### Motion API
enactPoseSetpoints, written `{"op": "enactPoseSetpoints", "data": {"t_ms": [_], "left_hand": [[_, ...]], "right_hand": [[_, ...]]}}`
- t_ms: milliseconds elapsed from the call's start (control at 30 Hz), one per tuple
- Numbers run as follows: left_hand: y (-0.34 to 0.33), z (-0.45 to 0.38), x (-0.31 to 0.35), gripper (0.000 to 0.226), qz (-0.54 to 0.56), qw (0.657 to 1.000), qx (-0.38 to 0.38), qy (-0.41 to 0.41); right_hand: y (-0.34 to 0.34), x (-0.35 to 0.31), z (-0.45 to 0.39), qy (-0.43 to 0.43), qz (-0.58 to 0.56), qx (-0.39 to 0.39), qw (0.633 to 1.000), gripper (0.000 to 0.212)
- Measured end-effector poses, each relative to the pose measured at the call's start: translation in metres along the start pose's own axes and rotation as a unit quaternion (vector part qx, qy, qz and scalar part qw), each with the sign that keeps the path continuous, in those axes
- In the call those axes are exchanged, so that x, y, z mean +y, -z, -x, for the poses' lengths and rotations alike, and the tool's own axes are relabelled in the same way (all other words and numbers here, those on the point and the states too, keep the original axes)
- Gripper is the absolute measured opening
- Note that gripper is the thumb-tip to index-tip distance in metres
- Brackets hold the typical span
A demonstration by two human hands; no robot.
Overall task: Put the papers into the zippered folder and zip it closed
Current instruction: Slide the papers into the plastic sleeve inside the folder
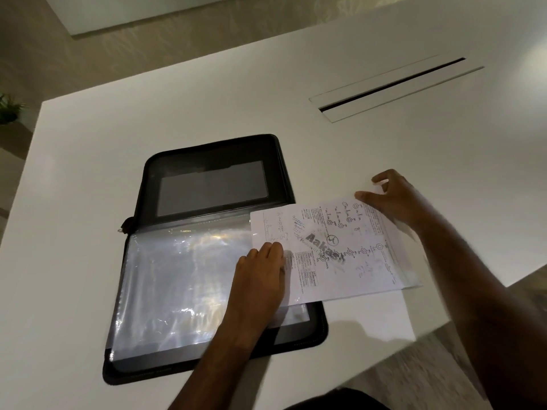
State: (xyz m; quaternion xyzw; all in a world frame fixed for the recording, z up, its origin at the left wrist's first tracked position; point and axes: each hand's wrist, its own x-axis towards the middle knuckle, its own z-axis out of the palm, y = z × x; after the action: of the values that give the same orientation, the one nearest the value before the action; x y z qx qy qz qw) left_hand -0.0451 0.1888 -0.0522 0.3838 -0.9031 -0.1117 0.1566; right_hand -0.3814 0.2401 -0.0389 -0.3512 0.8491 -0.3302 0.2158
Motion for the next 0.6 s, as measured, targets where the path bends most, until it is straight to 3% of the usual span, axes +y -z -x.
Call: {"op": "enactPoseSetpoints", "data": {"t_ms": [67,200,333,433,600], "left_hand": [[0.002,-0.002,-0.001,0.018,0.015,1.0,-0.013,0.0],[0.009,-0.005,0.0,0.017,0.018,0.999,-0.038,-0.006],[0.015,-0.008,-0.001,0.015,0.043,0.998,-0.051,-0.012],[0.017,-0.011,-0.004,0.014,0.044,0.997,-0.06,-0.021],[0.018,-0.019,-0.013,0.01,0.042,0.996,-0.078,-0.023]], "right_hand": [[0.0,0.002,0.007,-0.019,-0.012,-0.002,1.0,0.064],[0.006,0.008,0.02,-0.039,-0.042,-0.013,0.998,0.045],[0.015,0.02,0.036,-0.053,-0.098,-0.083,0.99,0.037],[0.016,0.032,0.049,-0.029,-0.135,-0.13,0.982,0.031],[0.015,0.039,0.062,0.012,-0.227,-0.127,0.965,0.026]]}}
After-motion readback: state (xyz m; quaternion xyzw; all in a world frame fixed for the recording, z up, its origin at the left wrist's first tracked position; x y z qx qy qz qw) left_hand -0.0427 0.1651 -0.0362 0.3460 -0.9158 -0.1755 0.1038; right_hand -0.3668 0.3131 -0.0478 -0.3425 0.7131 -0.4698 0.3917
